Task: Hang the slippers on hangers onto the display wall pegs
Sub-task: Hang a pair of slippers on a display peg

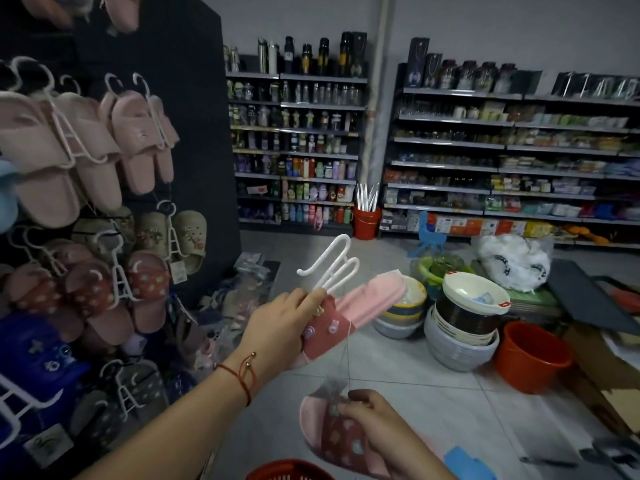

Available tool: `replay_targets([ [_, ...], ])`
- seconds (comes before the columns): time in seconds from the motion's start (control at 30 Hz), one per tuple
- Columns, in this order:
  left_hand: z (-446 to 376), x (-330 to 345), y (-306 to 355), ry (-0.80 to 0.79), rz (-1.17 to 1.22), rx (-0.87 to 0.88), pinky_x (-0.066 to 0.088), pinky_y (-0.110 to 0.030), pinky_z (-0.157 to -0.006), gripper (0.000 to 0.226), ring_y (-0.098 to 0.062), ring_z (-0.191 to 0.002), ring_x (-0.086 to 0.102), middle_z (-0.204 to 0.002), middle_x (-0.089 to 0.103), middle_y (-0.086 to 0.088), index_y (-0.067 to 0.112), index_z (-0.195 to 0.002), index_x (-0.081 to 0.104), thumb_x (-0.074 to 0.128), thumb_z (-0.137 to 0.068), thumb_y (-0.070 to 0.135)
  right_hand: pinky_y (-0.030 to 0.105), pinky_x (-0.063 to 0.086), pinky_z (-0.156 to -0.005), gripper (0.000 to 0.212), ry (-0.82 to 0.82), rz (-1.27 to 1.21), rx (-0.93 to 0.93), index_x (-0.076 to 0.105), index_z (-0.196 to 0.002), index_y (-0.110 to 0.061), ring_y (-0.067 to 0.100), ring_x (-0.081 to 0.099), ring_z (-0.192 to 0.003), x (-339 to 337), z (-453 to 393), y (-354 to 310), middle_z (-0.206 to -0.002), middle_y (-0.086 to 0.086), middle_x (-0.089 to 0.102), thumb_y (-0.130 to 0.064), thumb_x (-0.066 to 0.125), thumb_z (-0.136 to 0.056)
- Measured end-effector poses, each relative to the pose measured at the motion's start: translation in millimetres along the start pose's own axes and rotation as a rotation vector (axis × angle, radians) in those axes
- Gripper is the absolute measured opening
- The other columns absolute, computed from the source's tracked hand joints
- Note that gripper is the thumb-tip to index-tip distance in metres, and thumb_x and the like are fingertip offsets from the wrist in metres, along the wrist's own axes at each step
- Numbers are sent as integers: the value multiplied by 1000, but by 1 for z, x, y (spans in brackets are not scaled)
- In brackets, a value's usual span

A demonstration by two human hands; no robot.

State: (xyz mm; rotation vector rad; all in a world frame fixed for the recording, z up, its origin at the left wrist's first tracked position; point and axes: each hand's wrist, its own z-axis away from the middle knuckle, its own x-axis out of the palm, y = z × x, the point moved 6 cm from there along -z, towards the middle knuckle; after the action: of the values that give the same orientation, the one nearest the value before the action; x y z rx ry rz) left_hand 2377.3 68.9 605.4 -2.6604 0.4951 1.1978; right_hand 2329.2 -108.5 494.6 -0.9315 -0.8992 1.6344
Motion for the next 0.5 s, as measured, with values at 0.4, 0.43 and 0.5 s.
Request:
replay_targets([
  [0.4, 0, 8, -6, -50, -143, 271, 47, -29, -50, 91, -19, -77, 60, -104, 63, 1, 29, -134, 52, 92, -53, 40, 14, 40, -91, 19, 310, 502, -948, 69, -107, -30, -1, 55, -106, -30, 59, -149, -109, -19, 64, -25, 67, -89],
  [0.43, 4, 12, -2, -70, -159, 309, 47, -28, -50, 91, -18, -75, 59, -102, 62, 2, 30, -135, 53, 92, -53, 41, 19, 34, -101, 29, 420, 714, -1091, 66, -117, -30, 2, 48, -118, -29, 65, -172, -120, -16, 59, -31, 66, -88],
  [0.5, 10, 15, 3, -63, -160, 354, 46, -29, -50, 92, -19, -73, 58, -100, 62, 2, 30, -140, 51, 91, -57, 39, 35, 21, -116, 51, 419, 1136, -1047, 52, -140, -31, 16, 31, -141, -24, 42, -197, -145, -5, 47, -42, 62, -91],
])
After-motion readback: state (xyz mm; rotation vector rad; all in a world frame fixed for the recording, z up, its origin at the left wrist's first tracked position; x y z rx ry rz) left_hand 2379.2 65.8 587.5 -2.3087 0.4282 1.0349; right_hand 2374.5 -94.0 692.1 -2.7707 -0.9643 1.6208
